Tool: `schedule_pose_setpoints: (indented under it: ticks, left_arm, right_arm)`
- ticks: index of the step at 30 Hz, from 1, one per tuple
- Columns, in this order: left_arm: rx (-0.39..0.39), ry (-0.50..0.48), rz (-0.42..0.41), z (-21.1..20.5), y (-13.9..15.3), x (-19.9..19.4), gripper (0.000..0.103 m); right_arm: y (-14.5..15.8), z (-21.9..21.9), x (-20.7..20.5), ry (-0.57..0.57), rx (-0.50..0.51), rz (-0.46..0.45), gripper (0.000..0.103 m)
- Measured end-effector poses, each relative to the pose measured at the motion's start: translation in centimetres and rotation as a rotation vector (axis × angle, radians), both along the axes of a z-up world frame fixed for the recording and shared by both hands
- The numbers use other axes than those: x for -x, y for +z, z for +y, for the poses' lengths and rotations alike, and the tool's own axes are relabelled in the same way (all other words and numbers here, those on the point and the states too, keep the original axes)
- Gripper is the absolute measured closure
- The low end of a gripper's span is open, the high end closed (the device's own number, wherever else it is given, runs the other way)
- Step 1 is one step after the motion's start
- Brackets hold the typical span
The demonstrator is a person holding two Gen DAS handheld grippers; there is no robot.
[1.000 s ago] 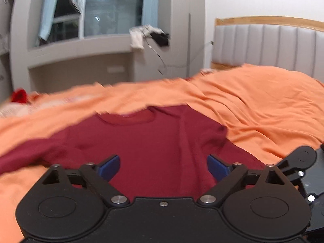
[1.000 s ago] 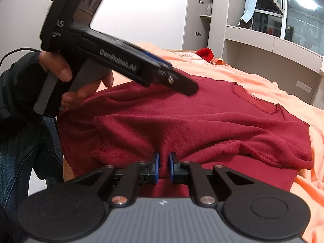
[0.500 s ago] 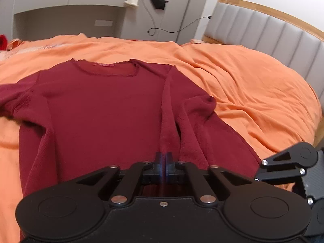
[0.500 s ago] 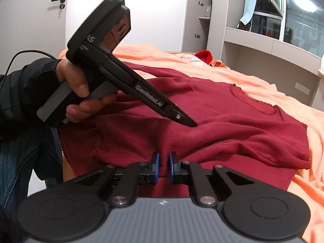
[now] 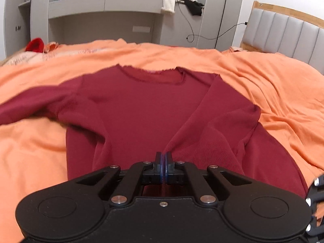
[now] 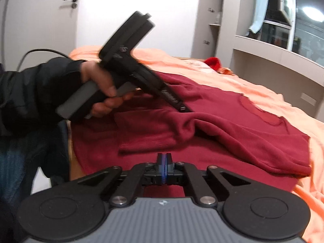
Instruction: Fold small clothes
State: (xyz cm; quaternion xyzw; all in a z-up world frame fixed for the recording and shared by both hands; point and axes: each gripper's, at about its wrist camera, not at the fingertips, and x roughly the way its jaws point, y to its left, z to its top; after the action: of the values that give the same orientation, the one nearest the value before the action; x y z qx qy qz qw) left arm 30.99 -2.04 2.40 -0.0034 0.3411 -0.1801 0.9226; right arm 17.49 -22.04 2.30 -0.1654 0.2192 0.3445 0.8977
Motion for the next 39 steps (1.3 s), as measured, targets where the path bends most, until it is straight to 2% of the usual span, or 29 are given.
schedule_pose_setpoints:
  ticks: [1, 2, 3, 5, 8, 9, 12, 17, 19, 20, 21, 22, 25, 30, 33, 35, 38, 39]
  left_arm:
    - [-0.002, -0.004, -0.003, 0.1, 0.1, 0.1, 0.102]
    - [0.001, -0.005, -0.007, 0.2, 0.1, 0.1, 0.102]
    - [0.008, -0.006, -0.009, 0.3, 0.2, 0.1, 0.102]
    - [0.022, -0.005, -0.006, 0.5, 0.2, 0.1, 0.102]
    - [0.037, -0.001, 0.007, 0.7, 0.0, 0.0, 0.102]
    - [0.042, -0.001, 0.010, 0.7, 0.0, 0.1, 0.102]
    - [0.058, -0.001, 0.011, 0.9, 0.2, 0.0, 0.102]
    - [0.068, -0.017, 0.007, 1.0, 0.6, -0.2, 0.102]
    - [0.071, -0.024, 0.007, 1.0, 0.7, -0.3, 0.102]
    - [0.072, -0.028, 0.006, 1.0, 0.8, -0.3, 0.102]
    - [0.073, -0.031, 0.005, 1.0, 0.9, -0.3, 0.102]
    - [0.073, -0.033, 0.002, 1.0, 1.0, -0.2, 0.102]
    - [0.068, -0.022, -0.005, 1.3, 1.3, -0.2, 0.102]
    - [0.046, -0.001, 0.000, 1.5, 1.2, -0.3, 0.102]
    - [0.031, 0.008, 0.020, 1.5, 0.6, -0.8, 0.102]
    - [0.036, 0.000, 0.034, 1.5, 0.3, -0.9, 0.102]
    - [0.056, -0.005, 0.044, 1.8, 0.3, -0.8, 0.099]
    - [0.067, -0.007, 0.051, 2.0, 0.3, -0.9, 0.098]
  right_arm:
    - [0.1, -0.4, -0.3, -0.031, -0.007, -0.011, 0.098]
    - [0.2, -0.7, -0.6, -0.060, -0.018, -0.021, 0.090]
    - [0.3, -1.0, -0.8, -0.087, -0.024, -0.029, 0.077]
    - [0.6, -1.4, -1.7, -0.127, -0.057, -0.029, 0.062]
    - [1.0, -1.4, -2.7, -0.158, -0.094, -0.025, 0.057]
    - [1.1, -1.0, -2.8, -0.151, -0.054, -0.057, 0.057]
    - [1.0, 1.0, -2.8, -0.070, 0.169, -0.223, 0.057]
    - [1.4, 2.5, -4.9, 0.050, 0.301, -0.206, 0.063]
    - [1.3, 3.2, -5.4, 0.079, 0.369, -0.223, 0.072]
    - [1.3, 3.6, -5.7, 0.093, 0.388, -0.228, 0.079]
    - [1.4, 3.8, -5.8, 0.109, 0.396, -0.224, 0.091]
    - [1.5, 4.0, -5.8, 0.125, 0.410, -0.216, 0.097]
    - [1.2, 4.0, -4.3, 0.149, 0.469, -0.253, 0.097]
    - [-0.3, 2.0, -0.9, 0.129, 0.489, -0.280, 0.103]
    - [-1.7, 1.5, -0.3, 0.091, 0.469, -0.253, 0.103]
    - [-1.9, 1.1, -0.2, 0.045, 0.401, -0.261, 0.103]
    - [-1.4, 0.7, -0.4, 0.038, 0.296, -0.203, 0.101]
    - [-1.0, 0.6, -0.2, 0.043, 0.264, -0.172, 0.093]
